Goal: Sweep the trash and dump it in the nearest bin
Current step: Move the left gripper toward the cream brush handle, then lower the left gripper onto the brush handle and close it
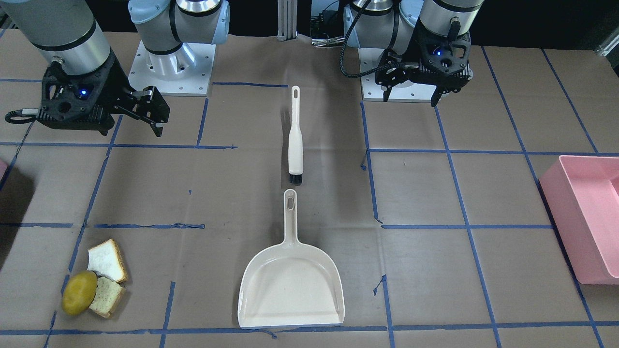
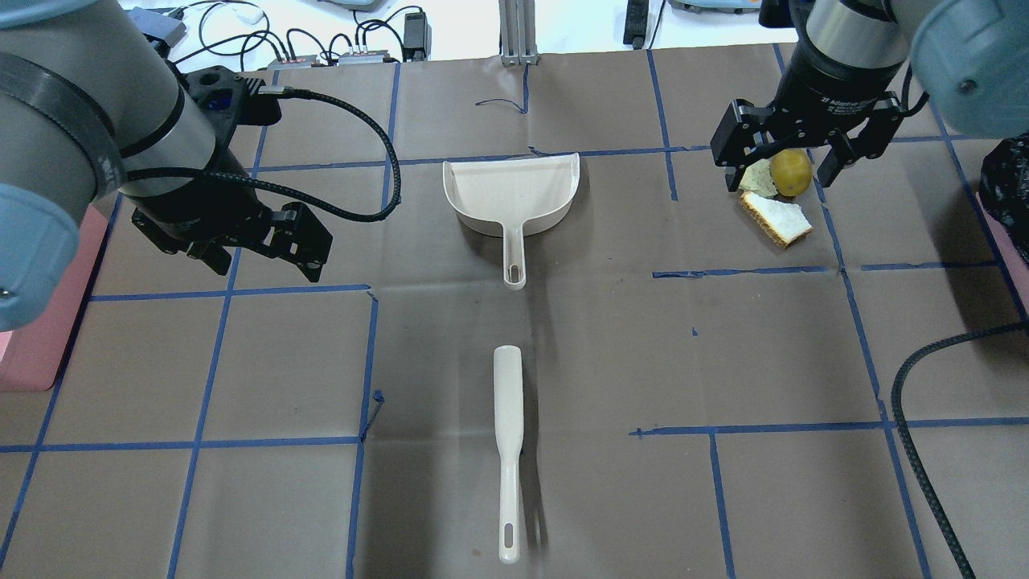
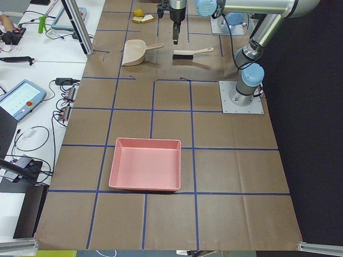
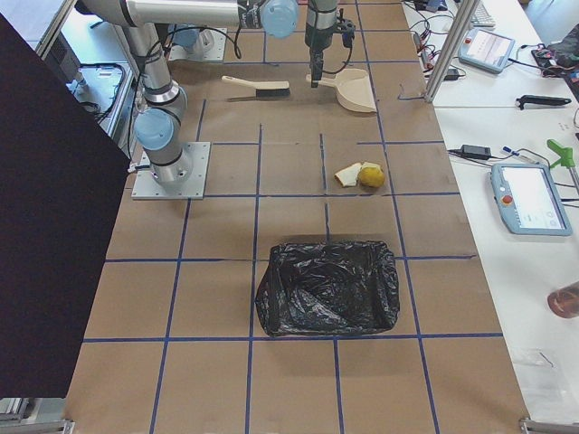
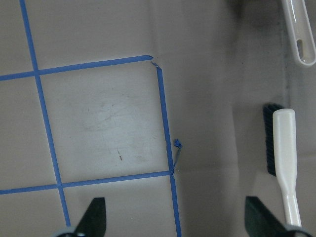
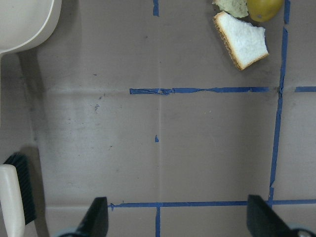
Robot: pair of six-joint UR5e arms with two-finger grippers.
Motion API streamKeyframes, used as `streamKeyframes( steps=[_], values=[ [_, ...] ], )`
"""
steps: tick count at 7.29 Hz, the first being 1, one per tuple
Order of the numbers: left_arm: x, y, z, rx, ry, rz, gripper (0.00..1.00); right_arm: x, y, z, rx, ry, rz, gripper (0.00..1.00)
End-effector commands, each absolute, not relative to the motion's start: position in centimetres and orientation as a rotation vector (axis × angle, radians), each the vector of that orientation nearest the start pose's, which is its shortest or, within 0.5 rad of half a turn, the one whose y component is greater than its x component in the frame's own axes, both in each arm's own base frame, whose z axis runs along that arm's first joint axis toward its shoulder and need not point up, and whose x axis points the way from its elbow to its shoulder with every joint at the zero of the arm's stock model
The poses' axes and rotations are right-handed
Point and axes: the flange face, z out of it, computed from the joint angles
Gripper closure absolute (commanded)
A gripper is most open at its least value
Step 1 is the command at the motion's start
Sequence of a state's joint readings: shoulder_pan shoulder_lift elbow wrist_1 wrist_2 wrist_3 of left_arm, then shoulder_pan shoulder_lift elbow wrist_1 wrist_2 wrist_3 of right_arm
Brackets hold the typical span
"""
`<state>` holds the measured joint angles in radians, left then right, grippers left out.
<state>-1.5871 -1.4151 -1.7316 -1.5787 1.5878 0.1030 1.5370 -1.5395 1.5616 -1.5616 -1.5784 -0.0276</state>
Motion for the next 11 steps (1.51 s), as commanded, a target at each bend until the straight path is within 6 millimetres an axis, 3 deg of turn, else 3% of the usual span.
streamKeyframes(
  steps=[1, 3, 4, 6, 7, 9, 11],
  values=[
    [-14.2, -42.3, 47.8, 0.173, 3.122, 0.029, 0.00, 11.6, -50.6, 47.6, 0.009, 3.148, 0.049, 0.00],
    [-14.9, -42.7, 47.0, 0.027, 3.141, 0.060, 0.00, 11.6, -50.6, 47.6, 0.009, 3.148, 0.049, 0.00],
    [-15.5, -42.6, 46.8, 0.034, 3.144, 0.063, 0.00, 11.6, -50.6, 47.6, 0.009, 3.148, 0.049, 0.00],
    [-19.2, -41.2, 46.3, -0.038, 3.136, 0.079, 0.00, 11.6, -50.6, 47.6, 0.009, 3.148, 0.049, 0.00],
    [-21.6, -39.4, 44.7, -0.024, 3.123, 0.127, 0.00, 11.6, -50.6, 47.6, 0.009, 3.148, 0.049, 0.00],
    [-24.4, -37.1, 42.0, -0.021, 3.103, 0.151, 0.00, 11.6, -50.6, 47.6, 0.009, 3.148, 0.049, 0.00],
    [-26.6, -34.8, 38.5, 0.000, 3.125, 0.027, 0.00, 11.6, -50.6, 47.6, 0.009, 3.148, 0.049, 0.00]
  ],
)
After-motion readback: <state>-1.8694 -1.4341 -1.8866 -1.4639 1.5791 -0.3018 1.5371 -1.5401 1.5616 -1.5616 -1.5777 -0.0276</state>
